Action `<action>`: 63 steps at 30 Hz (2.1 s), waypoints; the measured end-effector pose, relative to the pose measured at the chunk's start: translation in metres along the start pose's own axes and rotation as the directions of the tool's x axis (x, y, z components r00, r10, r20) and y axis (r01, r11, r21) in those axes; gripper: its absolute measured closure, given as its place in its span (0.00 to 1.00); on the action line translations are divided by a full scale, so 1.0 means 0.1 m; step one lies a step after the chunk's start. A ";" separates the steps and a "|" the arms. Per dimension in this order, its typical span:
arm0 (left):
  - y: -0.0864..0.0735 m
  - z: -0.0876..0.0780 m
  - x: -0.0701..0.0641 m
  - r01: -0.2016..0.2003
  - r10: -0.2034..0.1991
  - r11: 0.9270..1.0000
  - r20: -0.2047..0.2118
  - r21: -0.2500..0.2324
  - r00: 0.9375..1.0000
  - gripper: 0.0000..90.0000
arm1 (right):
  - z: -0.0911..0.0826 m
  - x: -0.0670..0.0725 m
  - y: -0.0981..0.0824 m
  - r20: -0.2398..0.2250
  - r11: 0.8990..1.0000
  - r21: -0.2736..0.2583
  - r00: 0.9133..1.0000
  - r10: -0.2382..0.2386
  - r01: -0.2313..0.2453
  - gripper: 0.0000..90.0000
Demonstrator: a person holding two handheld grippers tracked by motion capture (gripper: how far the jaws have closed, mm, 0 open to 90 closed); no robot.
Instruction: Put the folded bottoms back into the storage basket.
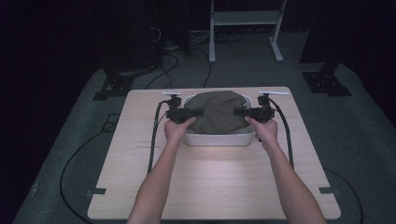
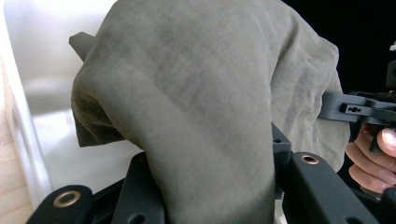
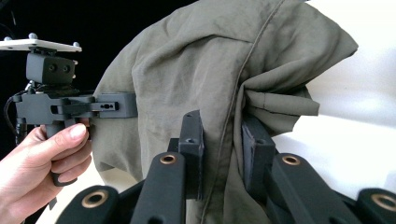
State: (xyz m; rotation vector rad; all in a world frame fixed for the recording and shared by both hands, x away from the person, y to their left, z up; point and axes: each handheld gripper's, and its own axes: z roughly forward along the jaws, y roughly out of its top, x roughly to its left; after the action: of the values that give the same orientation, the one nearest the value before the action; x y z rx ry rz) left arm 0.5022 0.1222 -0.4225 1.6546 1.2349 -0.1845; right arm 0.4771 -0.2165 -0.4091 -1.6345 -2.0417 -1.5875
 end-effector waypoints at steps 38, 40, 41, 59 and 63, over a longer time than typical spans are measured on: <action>0.00 0.09 -0.10 -0.032 0.036 0.999 -0.157 0.030 0.987 0.43 | 0.12 -0.01 -0.08 0.188 0.993 0.098 0.978 -0.087 0.070 0.65; 0.00 0.08 -0.10 -0.034 0.038 0.999 -0.158 0.028 0.987 0.42 | 0.10 -0.01 -0.08 0.207 0.992 0.097 0.973 -0.100 0.081 0.64; 0.00 0.07 -0.10 -0.033 0.037 0.999 -0.160 0.025 0.986 0.42 | 0.08 -0.02 -0.07 0.204 0.992 0.094 0.973 -0.103 0.085 0.64; 0.09 -0.29 -0.14 -0.012 0.003 0.995 -0.091 -0.101 0.996 0.41 | -0.15 0.00 -0.01 0.186 0.996 0.035 0.978 -0.092 0.087 0.68; 0.12 -0.40 -0.15 -0.001 -0.009 0.990 -0.075 -0.138 0.997 0.41 | -0.13 0.02 -0.01 0.181 0.996 0.036 0.979 -0.091 0.085 0.68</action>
State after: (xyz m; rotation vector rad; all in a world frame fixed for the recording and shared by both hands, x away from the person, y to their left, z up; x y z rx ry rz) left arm 0.4886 0.1446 -0.3868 1.5515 1.2783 -0.0385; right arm 0.4688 -0.2250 -0.4029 -1.7626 -2.2439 -1.4762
